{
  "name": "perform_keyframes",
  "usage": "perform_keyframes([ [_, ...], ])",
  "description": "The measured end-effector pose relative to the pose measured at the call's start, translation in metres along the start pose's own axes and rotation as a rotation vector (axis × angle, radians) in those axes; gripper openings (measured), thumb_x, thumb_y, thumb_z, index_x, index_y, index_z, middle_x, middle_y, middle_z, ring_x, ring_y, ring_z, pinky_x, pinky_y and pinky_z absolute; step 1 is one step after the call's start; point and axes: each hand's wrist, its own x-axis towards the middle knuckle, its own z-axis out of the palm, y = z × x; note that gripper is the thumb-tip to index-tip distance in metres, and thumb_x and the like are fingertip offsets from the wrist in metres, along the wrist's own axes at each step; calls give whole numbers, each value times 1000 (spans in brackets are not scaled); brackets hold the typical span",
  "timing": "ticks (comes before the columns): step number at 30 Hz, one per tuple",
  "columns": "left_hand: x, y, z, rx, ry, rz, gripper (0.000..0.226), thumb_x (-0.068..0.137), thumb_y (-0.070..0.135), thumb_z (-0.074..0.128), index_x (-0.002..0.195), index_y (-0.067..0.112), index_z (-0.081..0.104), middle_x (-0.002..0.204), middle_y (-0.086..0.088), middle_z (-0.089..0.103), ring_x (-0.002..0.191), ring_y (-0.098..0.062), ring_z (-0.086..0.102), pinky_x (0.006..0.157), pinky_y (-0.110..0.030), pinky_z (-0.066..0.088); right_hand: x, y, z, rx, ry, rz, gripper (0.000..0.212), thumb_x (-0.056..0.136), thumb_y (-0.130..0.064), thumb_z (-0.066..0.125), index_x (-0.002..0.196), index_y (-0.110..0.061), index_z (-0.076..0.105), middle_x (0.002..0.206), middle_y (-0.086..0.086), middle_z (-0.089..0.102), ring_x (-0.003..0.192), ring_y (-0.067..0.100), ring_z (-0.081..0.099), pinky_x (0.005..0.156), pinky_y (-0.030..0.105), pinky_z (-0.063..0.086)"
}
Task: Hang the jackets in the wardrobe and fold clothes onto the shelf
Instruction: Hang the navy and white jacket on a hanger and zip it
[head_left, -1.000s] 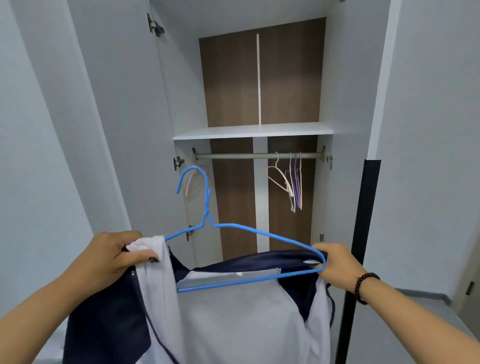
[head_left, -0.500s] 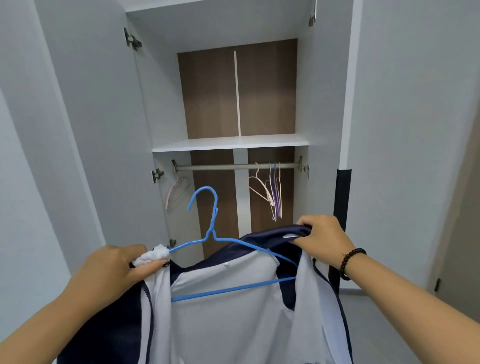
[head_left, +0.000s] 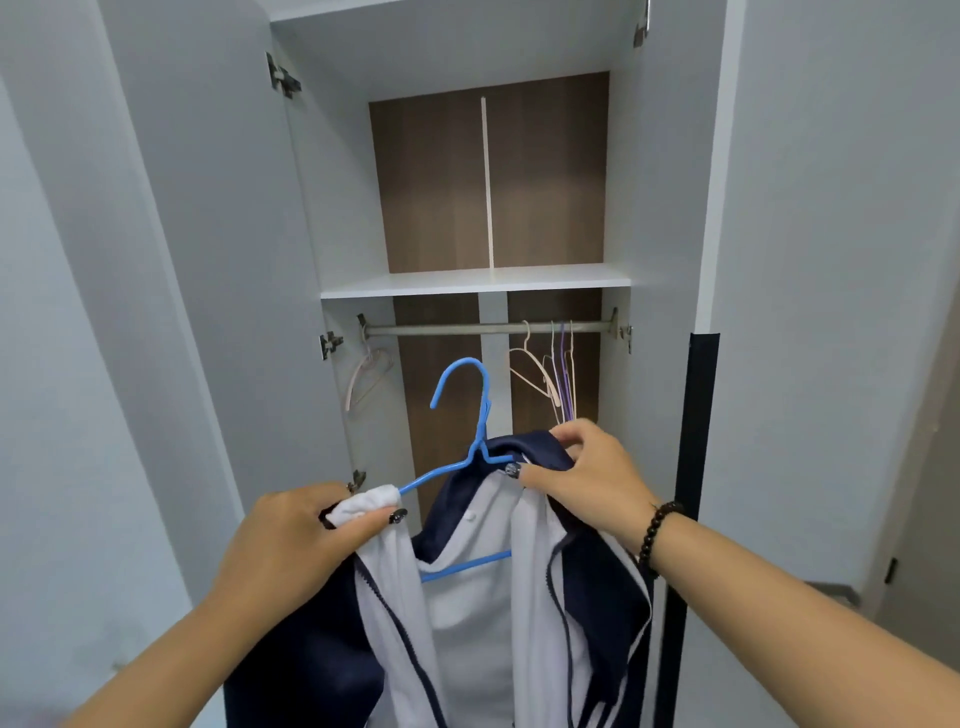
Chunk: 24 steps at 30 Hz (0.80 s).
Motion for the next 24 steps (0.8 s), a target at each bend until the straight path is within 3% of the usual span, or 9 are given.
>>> perform_keyframes([
  [3,-7,-5,-2,-14,28,-18,30,66,62,74,67,35,61,45,12,49,44,-7,42,45,-20,28,5,14,-10,-146,-19,19,44,73,-38,78,105,-28,50,84,-7,62,76,8,62,60,22,48],
  [5,-12,-8,0,12,22,-25,33,66,62,75,66,32,60,45,12,48,44,-7,41,45,-22,28,5,25,-9,-174,-141,63,26,77,-31,74,97,-27,57,88,-3,65,81,13,65,71,32,56],
  [8,-15,-12,6,66,-20,-28,45,67,63,73,60,22,56,48,7,49,46,-11,39,47,-25,29,-4,29,0,-309,-149,14,9,83,-15,64,83,-24,65,85,-1,68,81,15,65,79,37,57],
  [11,-17,-11,12,127,-57,-5,58,66,71,65,60,16,49,53,2,50,47,-13,36,48,-26,28,-14,25,14,-279,-145,-52,13,84,-13,63,78,-23,69,71,-5,66,67,9,62,66,25,55],
  [15,-15,-11,15,135,-54,28,59,67,69,65,60,13,47,58,-1,51,48,-13,35,48,-25,26,-27,8,32,-169,-147,-170,8,86,-19,67,87,-25,72,56,-17,63,54,-6,58,48,7,42],
  [18,-12,-17,12,-2,-37,-26,52,64,66,71,62,16,56,54,0,51,46,-10,36,49,-27,29,-32,-2,29,-133,-110,-228,12,86,-25,67,96,-30,71,76,-17,69,72,-4,63,56,5,46],
  [21,-13,-22,9,-100,1,-25,47,60,66,71,65,20,62,51,1,51,44,-8,36,49,-26,30,-33,-3,16,-374,-41,-419,24,85,-36,66,109,-35,67,88,-23,59,88,0,51,74,10,41],
  [24,-13,-25,3,-164,56,-8,46,56,70,71,67,25,65,46,6,48,44,-6,38,48,-24,30,-27,3,-2,-595,-5,-563,34,88,-46,59,120,-35,61,102,-14,45,98,5,39,88,22,35],
])
